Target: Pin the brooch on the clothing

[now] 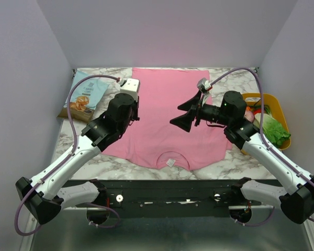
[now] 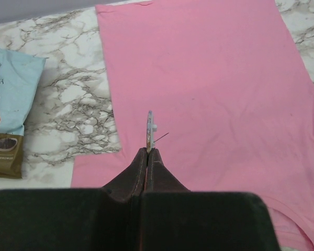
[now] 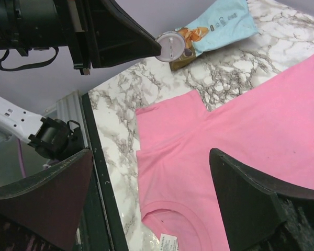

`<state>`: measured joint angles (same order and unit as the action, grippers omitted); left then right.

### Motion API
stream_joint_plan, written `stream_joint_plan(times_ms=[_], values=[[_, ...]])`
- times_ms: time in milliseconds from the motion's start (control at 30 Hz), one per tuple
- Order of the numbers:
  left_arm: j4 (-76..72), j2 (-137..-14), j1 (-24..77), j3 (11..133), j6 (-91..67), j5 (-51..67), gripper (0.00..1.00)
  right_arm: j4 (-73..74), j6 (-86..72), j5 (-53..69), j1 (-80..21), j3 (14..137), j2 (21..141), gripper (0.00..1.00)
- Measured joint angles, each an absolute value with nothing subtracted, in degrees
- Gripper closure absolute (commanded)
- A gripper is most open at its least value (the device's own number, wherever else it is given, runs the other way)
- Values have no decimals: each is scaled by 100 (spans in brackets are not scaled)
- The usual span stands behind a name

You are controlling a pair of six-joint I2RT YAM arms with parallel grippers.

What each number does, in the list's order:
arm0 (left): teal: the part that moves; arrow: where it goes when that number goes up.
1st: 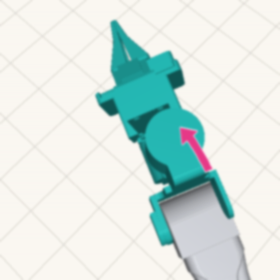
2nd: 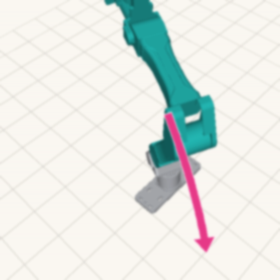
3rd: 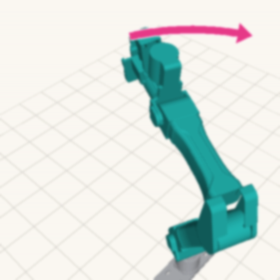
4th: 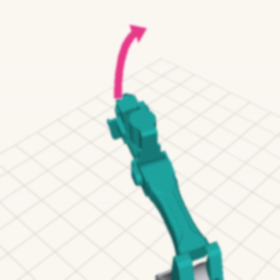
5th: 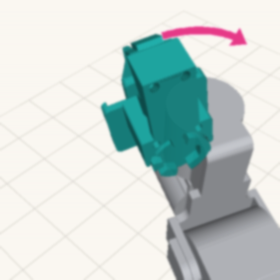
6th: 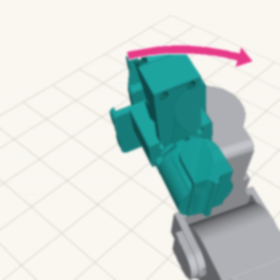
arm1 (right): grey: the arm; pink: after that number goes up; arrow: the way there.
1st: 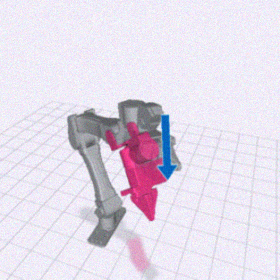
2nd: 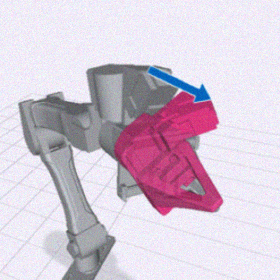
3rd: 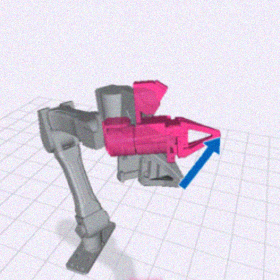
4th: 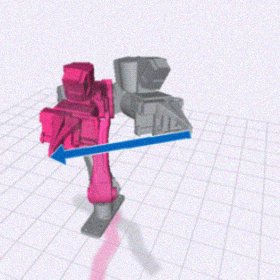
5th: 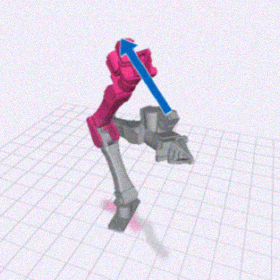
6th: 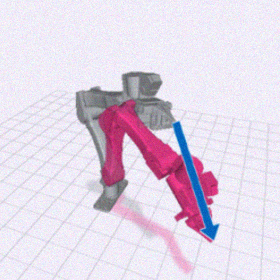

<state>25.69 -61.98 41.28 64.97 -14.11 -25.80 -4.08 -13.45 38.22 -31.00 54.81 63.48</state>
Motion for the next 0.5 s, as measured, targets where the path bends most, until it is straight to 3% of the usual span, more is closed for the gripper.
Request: stream_joint_plan(times_ms=[500], values=[[2941, -7819, 4150, 7078, -1411, -2998, 100, 47, -1597, 2469, -3100, 4906, 6097, 0]])
